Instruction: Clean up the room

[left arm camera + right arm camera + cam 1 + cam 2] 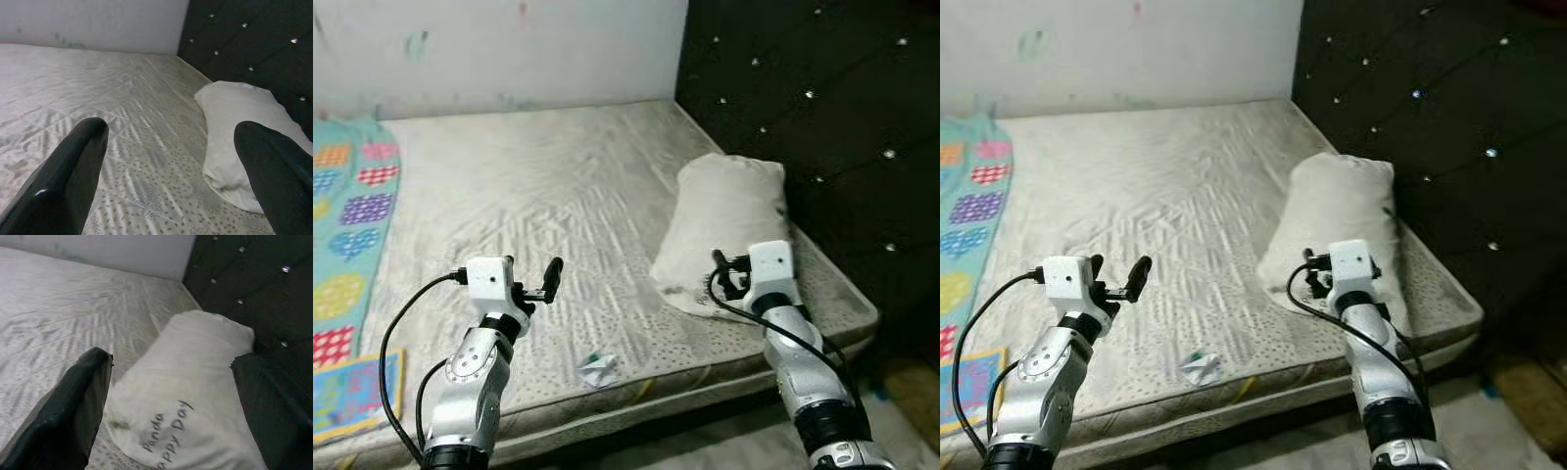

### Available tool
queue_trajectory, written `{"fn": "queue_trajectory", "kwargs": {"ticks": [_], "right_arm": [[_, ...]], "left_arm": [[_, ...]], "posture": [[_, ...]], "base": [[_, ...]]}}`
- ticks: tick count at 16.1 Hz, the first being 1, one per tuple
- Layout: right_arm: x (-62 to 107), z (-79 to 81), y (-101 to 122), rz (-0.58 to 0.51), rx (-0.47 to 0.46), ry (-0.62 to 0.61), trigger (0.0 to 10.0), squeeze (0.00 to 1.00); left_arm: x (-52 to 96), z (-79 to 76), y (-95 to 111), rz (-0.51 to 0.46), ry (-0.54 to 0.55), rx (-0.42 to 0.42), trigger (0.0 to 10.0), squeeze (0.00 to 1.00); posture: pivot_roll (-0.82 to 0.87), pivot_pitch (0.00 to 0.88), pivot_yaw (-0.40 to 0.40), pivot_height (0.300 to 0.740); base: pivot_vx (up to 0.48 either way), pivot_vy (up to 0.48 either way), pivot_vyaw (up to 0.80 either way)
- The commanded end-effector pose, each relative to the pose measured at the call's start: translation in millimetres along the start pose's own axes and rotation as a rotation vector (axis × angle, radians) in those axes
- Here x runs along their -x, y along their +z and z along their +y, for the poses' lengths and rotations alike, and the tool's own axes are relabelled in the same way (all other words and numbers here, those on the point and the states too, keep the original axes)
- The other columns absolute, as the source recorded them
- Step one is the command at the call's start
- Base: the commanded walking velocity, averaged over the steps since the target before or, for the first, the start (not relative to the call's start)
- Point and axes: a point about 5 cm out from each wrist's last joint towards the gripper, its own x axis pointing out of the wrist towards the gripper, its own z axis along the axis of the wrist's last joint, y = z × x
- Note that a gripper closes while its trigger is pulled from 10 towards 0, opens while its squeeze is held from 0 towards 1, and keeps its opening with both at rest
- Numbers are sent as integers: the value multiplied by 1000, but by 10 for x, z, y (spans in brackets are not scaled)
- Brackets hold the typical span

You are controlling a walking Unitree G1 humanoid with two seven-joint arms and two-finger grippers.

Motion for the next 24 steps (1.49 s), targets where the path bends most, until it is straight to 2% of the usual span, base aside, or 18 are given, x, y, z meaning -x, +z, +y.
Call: {"fn": "queue_trajectory", "kwargs": {"ticks": [1, 4, 6, 9, 13, 15, 17, 20, 24], "right_arm": [[-41, 41, 93, -35, 2, 16, 10000, 0], [-39, 45, 94, -42, -25, 30, 10000, 0], [-44, 111, 132, -66, 48, 72, 10000, 0], [-64, 142, 140, -67, 16, 72, 10000, 0], [-77, 121, 162, -75, -14, 52, 10000, 0], [-56, 125, 188, -87, -87, 63, 10000, 0], [-27, 162, 207, -101, -104, 94, 10000, 0], [28, 270, 181, -95, -120, 143, 10000, 0], [35, 289, 201, -96, -108, 177, 10000, 0]], "left_arm": [[33, 81, -19, 11, 34, -11, 10000, 0], [38, 81, -23, 9, 55, -19, 10000, 0], [38, 80, -31, 12, 61, -21, 10000, 0], [30, 81, -34, 10, 82, -21, 10000, 0], [42, 123, -9, -6, 120, -21, 10000, 0], [84, 111, 6, -18, 130, -36, 10000, 0], [122, 117, -27, -5, 139, -45, 10000, 0], [187, 133, -71, 16, 145, -40, 10000, 0], [158, 145, -50, 17, 159, -26, 10000, 0]], "posture": [[-63, 0, -23, 740], [-58, 0, -27, 740], [-56, 0, -30, 740], [-50, 0, -29, 740], [-48, 0, -25, 740], [-46, 0, -32, 740], [-38, 0, -32, 740], [-40, 0, -41, 716], [-51, 0, -46, 681]], "base": [[0, 0, 0], [0, 0, 0], [0, 0, 400], [0, 0, 800], [0, 0, 0], [0, 0, 0], [0, 0, 0], [0, 0, 0], [0, 0, 0]]}}
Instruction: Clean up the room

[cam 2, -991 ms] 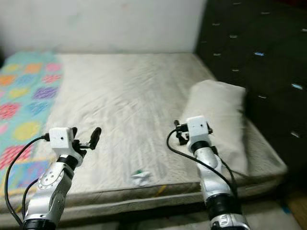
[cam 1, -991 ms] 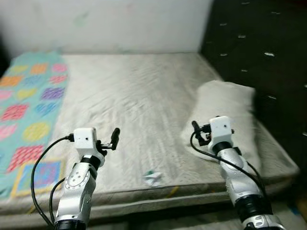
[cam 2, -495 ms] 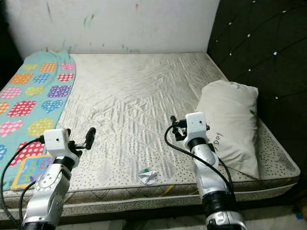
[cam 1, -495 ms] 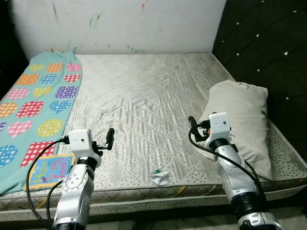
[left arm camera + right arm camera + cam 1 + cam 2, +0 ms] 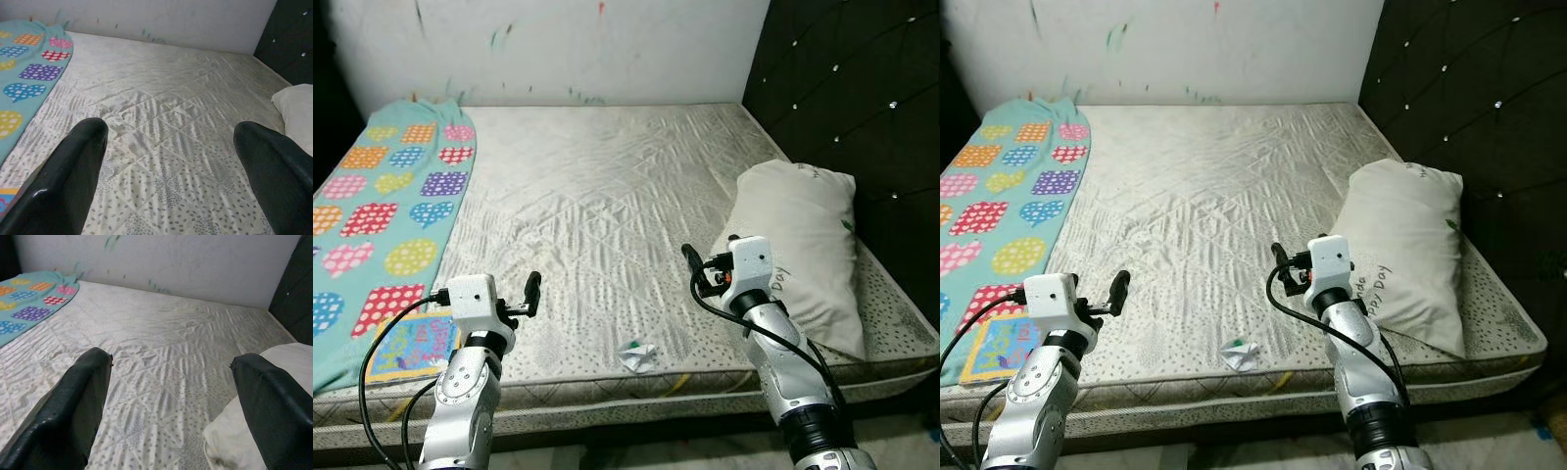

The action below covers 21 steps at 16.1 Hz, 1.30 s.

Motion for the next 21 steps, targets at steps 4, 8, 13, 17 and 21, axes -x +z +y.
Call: {"fn": "queue_trajectory", "kwargs": {"ticks": [4, 8, 13, 17, 21], "right_arm": [[-2, 2, 66, -15, 10, 37, 10000, 0], [-13, 70, 89, -19, 22, 113, 10000, 0], [120, 231, 5, 7, 70, 255, 10000, 0], [81, 264, 85, 1, 65, 295, 10000, 0], [155, 269, 53, 31, 43, 303, 10000, 0]], "left_arm": [[-30, 12, 82, -25, 26, -16, 10000, 0], [-29, 84, 127, -41, 97, -37, 10000, 0], [95, 78, 167, -56, 146, -36, 10000, 0], [102, 59, 208, -65, 173, -8, 10000, 0], [155, 30, 156, -40, 178, 8, 10000, 0]], "posture": [[-53, 0, -46, 646], [-45, 0, -46, 646], [-23, 16, -85, 646], [-28, 21, -104, 646], [-36, 73, -111, 646]], "base": [[0, 0, 0], [0, 0, 0], [0, 0, 0], [0, 0, 0], [0, 0, 0]]}}
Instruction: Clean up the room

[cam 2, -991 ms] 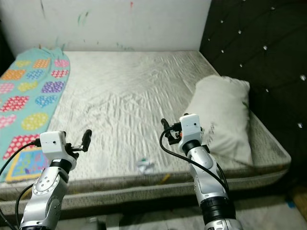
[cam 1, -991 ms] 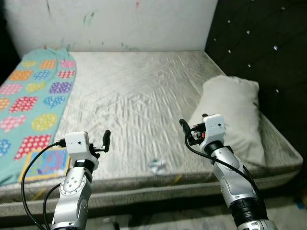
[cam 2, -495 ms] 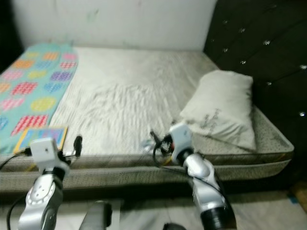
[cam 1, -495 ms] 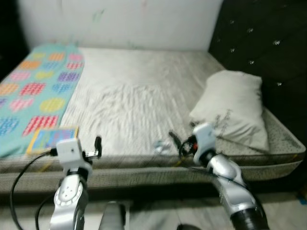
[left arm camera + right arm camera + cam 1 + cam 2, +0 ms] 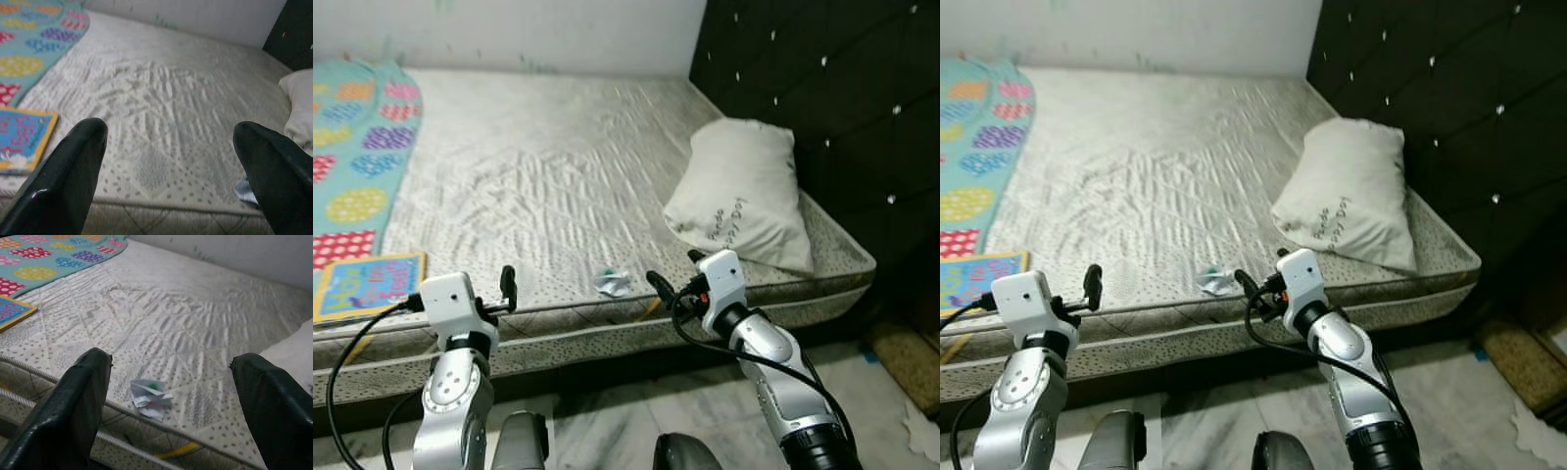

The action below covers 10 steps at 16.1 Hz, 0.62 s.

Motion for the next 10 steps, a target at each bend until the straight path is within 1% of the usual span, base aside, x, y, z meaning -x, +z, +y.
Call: {"fn": "queue_trajectory", "kwargs": {"ticks": [1, 3, 10], "right_arm": [[35, -23, 1, 9, 1, -6, 10000, 0], [23, -27, 0, 13, -4, -16, 10000, 0], [-112, -66, 69, 5, -31, -76, 10000, 0]], "left_arm": [[12, -22, 10, 5, -1, 0, 10000, 0], [8, -13, 18, 8, 0, 1, 10000, 0], [-152, -41, 76, -7, -12, -9, 10000, 0]], "posture": [[-35, 74, -110, 646], [-37, 67, -104, 646], [-37, 0, -75, 646]], "base": [[0, 0, 0], [0, 0, 0], [0, 0, 0]]}}
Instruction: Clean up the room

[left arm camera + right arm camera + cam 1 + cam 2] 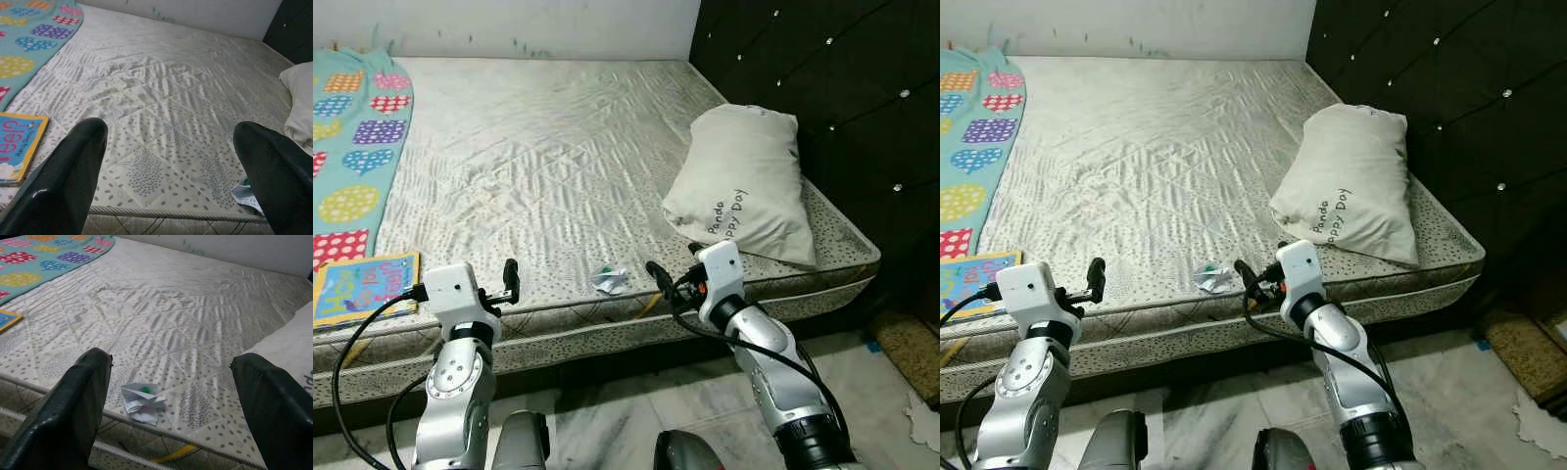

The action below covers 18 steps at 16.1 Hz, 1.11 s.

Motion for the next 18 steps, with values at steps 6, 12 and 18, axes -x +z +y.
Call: {"fn": "queue_trajectory", "kwargs": {"ticks": [6, 12, 18], "right_arm": [[-193, -163, 243, -87, -41, -93, 10000, 0], [-249, -246, 260, -110, -49, -147, 10000, 0], [-214, -270, 155, -97, -82, -194, 10000, 0]], "left_arm": [[-158, -6, 101, -48, -4, -9, 10000, 0], [-247, -30, 104, -59, -26, -14, 10000, 0], [-266, -107, 59, -49, -82, -20, 10000, 0]], "posture": [[-32, 0, -57, 689], [-31, 0, -27, 740], [-32, 0, -11, 740]], "base": [[0, 0, 0], [0, 0, 0], [0, 0, 0]]}}
